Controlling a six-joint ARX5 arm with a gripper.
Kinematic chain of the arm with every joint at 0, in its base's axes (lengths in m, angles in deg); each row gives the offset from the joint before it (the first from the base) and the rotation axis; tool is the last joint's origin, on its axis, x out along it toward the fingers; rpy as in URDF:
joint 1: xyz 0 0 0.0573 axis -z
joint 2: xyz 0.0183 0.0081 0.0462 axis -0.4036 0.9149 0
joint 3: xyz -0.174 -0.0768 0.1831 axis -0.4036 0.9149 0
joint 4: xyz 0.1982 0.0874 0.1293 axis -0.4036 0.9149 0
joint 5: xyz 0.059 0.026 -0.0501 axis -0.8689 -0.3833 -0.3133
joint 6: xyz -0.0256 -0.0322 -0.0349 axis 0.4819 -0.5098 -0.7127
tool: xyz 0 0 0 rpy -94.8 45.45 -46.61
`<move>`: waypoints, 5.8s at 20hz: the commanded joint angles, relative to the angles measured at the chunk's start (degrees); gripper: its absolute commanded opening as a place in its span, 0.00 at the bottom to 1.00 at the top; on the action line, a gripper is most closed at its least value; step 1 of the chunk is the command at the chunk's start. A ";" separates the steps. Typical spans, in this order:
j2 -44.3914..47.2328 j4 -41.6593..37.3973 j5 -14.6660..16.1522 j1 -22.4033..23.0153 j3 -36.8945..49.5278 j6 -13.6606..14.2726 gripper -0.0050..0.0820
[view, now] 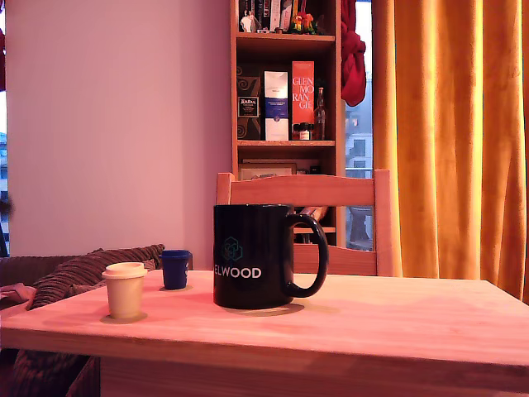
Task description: Pick up the coffee capsules on the table and drop them inside the coffee cup
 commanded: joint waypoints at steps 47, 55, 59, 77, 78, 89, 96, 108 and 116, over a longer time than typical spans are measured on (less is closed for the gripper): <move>55.76 -40.63 -2.45 4.04 -8.85 13.35 0.69; 69.72 -42.80 1.68 4.07 -15.52 13.35 0.69; 70.75 -42.73 1.64 4.11 -17.07 13.33 0.68; 66.75 -42.32 1.70 4.11 -17.29 11.10 0.30; 65.16 -42.21 1.68 4.11 -17.29 10.73 0.30; 51.21 -38.99 5.99 7.02 -22.69 4.63 0.30; 52.68 -25.05 5.95 10.60 -34.80 4.79 0.30; 70.10 -5.07 4.13 15.26 -53.83 6.47 0.30; 70.66 -3.63 1.40 16.37 -53.83 8.81 0.30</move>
